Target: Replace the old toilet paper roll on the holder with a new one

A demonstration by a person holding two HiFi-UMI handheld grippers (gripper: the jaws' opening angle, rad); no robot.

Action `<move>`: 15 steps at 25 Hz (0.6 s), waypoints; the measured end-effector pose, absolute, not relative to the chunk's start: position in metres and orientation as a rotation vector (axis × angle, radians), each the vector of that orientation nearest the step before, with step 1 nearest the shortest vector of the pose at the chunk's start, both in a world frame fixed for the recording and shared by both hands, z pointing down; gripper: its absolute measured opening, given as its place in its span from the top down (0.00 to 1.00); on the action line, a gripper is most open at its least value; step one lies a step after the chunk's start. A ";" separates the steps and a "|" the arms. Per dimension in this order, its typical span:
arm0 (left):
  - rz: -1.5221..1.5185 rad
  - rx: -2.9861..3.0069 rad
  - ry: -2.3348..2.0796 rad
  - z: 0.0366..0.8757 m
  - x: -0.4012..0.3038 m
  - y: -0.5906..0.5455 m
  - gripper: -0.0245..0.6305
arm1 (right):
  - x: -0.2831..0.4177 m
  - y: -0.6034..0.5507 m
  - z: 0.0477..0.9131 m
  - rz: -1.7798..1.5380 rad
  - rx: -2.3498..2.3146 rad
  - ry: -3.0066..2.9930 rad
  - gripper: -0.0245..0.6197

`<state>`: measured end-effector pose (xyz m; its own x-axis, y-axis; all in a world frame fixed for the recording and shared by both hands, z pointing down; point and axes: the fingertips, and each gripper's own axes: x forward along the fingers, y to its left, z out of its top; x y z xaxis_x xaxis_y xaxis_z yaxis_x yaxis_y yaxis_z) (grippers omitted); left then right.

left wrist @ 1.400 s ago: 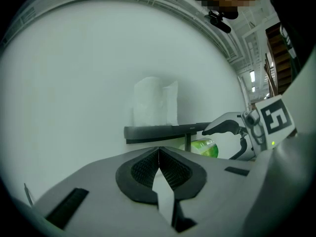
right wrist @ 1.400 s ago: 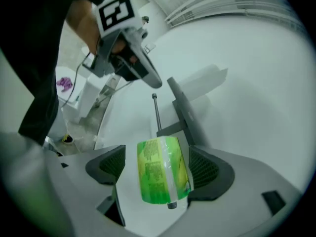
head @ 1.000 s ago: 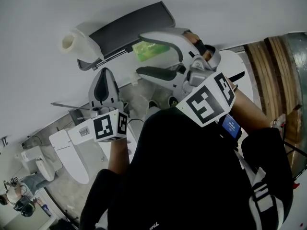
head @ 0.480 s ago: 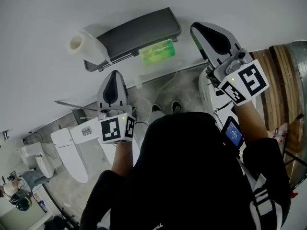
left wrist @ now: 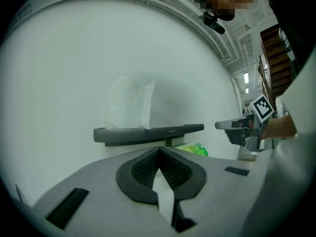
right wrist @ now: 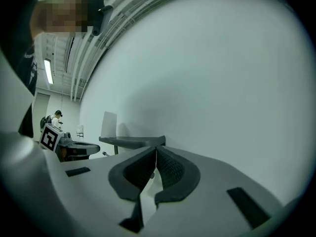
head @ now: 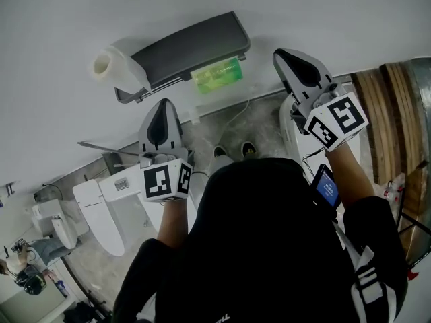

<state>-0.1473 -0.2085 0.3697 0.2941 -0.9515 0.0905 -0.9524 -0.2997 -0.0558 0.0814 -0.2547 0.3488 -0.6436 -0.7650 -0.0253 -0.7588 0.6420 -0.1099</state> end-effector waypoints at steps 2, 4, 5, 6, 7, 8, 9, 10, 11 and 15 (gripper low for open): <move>0.170 2.524 -1.848 0.370 -0.145 -0.209 0.93 | 0.079 -0.254 0.351 -0.124 -1.291 2.795 0.93; 0.173 2.528 -1.844 0.370 -0.142 -0.210 0.93 | 0.079 -0.253 0.351 -0.118 -1.289 2.796 0.93; 0.176 2.530 -1.842 0.371 -0.141 -0.210 0.93 | 0.079 -0.254 0.351 -0.118 -1.289 2.795 0.93; 0.179 2.531 -1.839 0.371 -0.141 -0.210 0.93 | 0.080 -0.254 0.352 -0.121 -1.289 2.794 0.93; 0.182 2.533 -1.837 0.372 -0.140 -0.211 0.93 | 0.081 -0.255 0.352 -0.123 -1.287 2.794 0.93; 0.184 2.534 -1.835 0.372 -0.139 -0.211 0.93 | 0.081 -0.255 0.352 -0.124 -1.285 2.795 0.93; 0.187 2.534 -1.833 0.372 -0.139 -0.211 0.93 | 0.082 -0.255 0.352 -0.126 -1.283 2.795 0.93; 0.189 2.534 -1.831 0.373 -0.138 -0.211 0.93 | 0.082 -0.255 0.352 -0.126 -1.282 2.797 0.93; 0.191 2.534 -1.828 0.373 -0.138 -0.211 0.93 | 0.082 -0.254 0.352 -0.123 -1.284 2.801 0.93; 0.195 2.535 -1.823 0.374 -0.137 -0.211 0.93 | 0.083 -0.254 0.354 -0.120 -1.289 2.807 0.93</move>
